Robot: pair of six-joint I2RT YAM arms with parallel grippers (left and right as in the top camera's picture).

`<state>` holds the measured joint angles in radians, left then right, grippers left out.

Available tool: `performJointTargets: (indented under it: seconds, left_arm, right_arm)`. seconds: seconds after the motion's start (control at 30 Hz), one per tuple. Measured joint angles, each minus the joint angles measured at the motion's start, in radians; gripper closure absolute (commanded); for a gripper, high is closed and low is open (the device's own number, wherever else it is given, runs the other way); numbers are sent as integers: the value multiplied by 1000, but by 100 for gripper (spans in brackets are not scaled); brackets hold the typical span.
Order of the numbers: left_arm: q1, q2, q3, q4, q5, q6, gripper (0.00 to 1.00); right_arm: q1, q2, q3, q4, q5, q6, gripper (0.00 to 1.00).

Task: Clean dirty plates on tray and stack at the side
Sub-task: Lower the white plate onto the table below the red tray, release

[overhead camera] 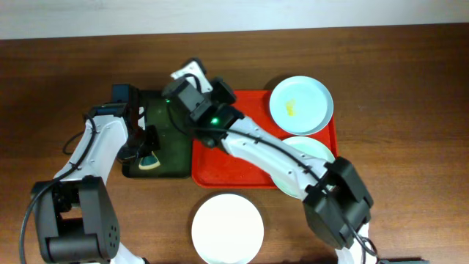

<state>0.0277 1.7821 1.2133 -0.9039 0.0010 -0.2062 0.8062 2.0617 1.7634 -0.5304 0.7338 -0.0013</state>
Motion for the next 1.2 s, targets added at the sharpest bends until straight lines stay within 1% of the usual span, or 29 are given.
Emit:
performJointTargets:
  seconds: [0.03,0.13,0.17,0.2,0.3,0.33,0.4,0.43,0.5,0.57,0.6,0.63,0.67,0.7,0.8,0.87,0.9,0.93,0.97,1.07,1.2]
  left_arm:
    - [0,0,0,0,0,0,100]
    - [0,0,0,1,1,0,100]
    - [0,0,0,0,3,0,100]
    - [0,0,0,-1,3,0,100]
    - [0,0,0,0,3,0,100]
    - [0,0,0,0,3,0,100]
    - [0,0,0,0,3,0,100]
    - [0,0,0,2,3,0,100]
    - [0,0,0,5,3,0,100]
    - [0,0,0,5,3,0,100]
    - [0,0,-1,6,3,0,100]
    - [0,0,-1,6,3,0,100]
    - [0,0,-1,7,3,0,100]
    - [0,0,-1,8,3,0,100]
    - [0,0,-1,10,3,0,100]
    - [0,0,-1,12,3,0,100]
    - [0,0,-1,12,3,0,100]
    - [0,0,-1,12,3,0,100]
    - [0,0,-1,12,3,0,100]
    - [0,0,-1,12,3,0,100]
    - [0,0,-1,12,3,0,100]
  right_arm:
    - [-26,-30,0,-92,-122,54,66]
    - [-104,-162,0,-317,-391,121,64]
    - [-136,-235,0,-445,-484,135,63]
    - [-161,-302,2,-533,-553,148,62]
    - [-190,-406,13,-848,-645,161,60]
    - [-192,-410,11,-942,-671,163,50]
    - [-192,-403,-18,-972,-726,168,11]
    - [-192,-401,-55,-970,-756,167,1]
    - [-192,-399,-143,-927,-797,171,1]
    - [-192,-394,-259,-839,-868,171,1]
    - [-192,-389,-343,-779,-936,172,12]
    - [-192,-387,-391,-743,-972,174,20]
    - [-192,-387,-453,-695,-1013,178,34]
    - [-192,-387,-521,-656,-1049,175,39]
    - [-192,-385,-668,-540,-1131,180,46]
    - [-192,-385,-724,-456,-1175,180,50]
    - [-190,-385,-750,-429,-1194,180,55]
    - [-185,-385,-765,-408,-1204,181,60]
    - [-182,-385,-775,-393,-1207,184,61]
    - [-161,-385,-798,-360,-1183,189,70]
    - [-112,-385,-803,-322,-1096,259,72]
